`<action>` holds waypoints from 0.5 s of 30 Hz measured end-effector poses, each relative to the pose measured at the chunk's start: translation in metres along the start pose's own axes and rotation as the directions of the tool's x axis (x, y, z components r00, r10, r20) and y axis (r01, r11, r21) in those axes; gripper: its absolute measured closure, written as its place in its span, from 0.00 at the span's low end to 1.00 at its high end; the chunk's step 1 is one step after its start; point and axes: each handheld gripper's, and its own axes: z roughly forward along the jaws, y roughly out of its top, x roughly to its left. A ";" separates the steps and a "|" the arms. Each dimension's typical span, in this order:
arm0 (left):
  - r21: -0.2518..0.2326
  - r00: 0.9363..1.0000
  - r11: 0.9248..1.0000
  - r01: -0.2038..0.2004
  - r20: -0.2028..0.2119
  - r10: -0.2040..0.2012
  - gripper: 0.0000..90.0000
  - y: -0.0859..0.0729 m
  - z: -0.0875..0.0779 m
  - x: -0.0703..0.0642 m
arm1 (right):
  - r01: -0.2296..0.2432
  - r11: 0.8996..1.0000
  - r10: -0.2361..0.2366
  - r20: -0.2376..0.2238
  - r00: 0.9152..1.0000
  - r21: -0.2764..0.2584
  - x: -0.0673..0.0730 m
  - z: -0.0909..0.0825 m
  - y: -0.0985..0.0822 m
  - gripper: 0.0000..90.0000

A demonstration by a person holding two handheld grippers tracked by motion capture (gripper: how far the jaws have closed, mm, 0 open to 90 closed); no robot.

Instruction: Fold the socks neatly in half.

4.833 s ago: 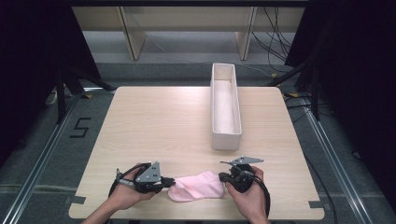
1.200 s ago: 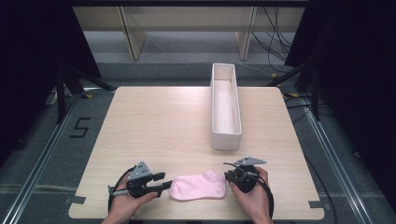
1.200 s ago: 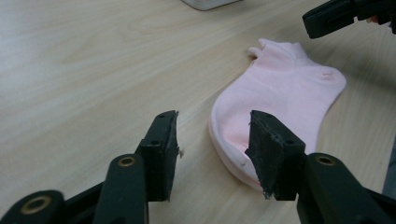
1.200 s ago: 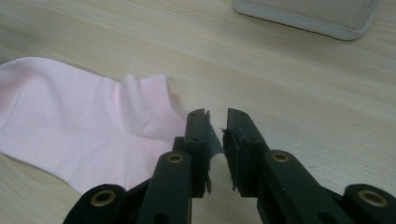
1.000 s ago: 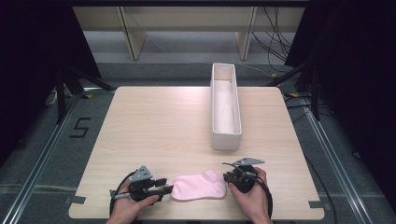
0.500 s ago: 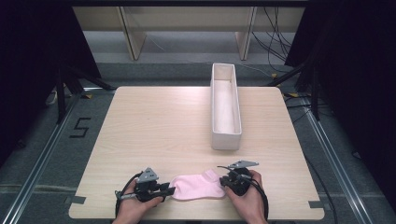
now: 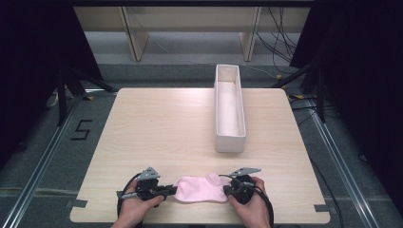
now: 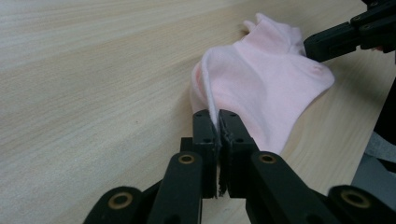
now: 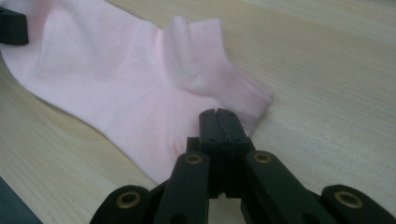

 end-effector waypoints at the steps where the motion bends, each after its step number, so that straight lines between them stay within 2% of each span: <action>1: -0.006 1.000 1.000 0.006 -0.008 -0.006 0.95 0.001 -0.001 0.000 | 0.003 1.000 -0.003 0.001 1.000 0.001 0.000 0.000 0.000 1.00; 4: -0.005 1.000 1.000 0.029 0.012 -0.029 0.95 0.004 -0.002 0.000 | -0.004 1.000 0.004 0.000 1.000 -0.010 0.000 0.001 0.000 0.99; 5: -0.007 0.999 0.999 0.032 0.006 -0.032 0.95 0.005 -0.003 0.000 | -0.002 1.000 0.002 0.001 1.000 -0.005 0.000 0.001 0.000 0.99; 8: -0.016 0.999 0.999 0.048 0.018 -0.048 0.94 0.010 -0.004 0.000 | -0.041 0.999 0.041 -0.019 0.999 0.000 0.004 0.002 0.000 1.00; 9: -0.021 0.998 0.999 0.050 0.023 -0.050 0.94 0.011 -0.005 0.000 | -0.011 1.000 0.011 -0.006 1.000 0.000 0.002 0.002 0.000 1.00; 13: -0.031 0.998 0.998 0.048 0.035 -0.047 0.95 0.019 -0.008 -0.003 | 0.002 1.000 -0.002 0.030 1.000 -0.014 0.002 0.005 0.000 0.99; 15: -0.034 0.998 0.998 0.048 0.040 -0.047 0.95 0.022 -0.009 -0.005 | 0.012 1.000 -0.012 -0.030 0.999 -0.003 0.002 0.005 0.002 0.99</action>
